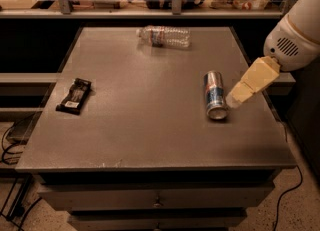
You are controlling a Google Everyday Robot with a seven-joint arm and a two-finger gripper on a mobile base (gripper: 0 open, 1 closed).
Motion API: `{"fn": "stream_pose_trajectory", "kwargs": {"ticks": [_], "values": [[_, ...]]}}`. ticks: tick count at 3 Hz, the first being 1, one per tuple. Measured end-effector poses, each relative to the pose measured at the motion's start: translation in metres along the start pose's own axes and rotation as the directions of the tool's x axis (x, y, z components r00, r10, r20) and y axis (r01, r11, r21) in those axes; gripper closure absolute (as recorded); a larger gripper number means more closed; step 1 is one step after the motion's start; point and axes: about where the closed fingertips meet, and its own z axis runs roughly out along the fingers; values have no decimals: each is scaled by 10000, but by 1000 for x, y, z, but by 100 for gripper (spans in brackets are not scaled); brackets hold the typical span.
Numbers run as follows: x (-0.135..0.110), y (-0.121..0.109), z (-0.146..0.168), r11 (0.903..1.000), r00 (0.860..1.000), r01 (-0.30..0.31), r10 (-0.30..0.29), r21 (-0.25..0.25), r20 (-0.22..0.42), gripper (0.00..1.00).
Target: Place redbull can upright
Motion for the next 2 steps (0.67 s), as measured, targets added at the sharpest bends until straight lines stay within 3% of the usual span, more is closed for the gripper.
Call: {"fn": "stream_pose_trajectory", "kwargs": {"ticks": [2], "values": [[-13, 9, 15, 9994, 9999, -132, 132, -317, 9, 0]]}}
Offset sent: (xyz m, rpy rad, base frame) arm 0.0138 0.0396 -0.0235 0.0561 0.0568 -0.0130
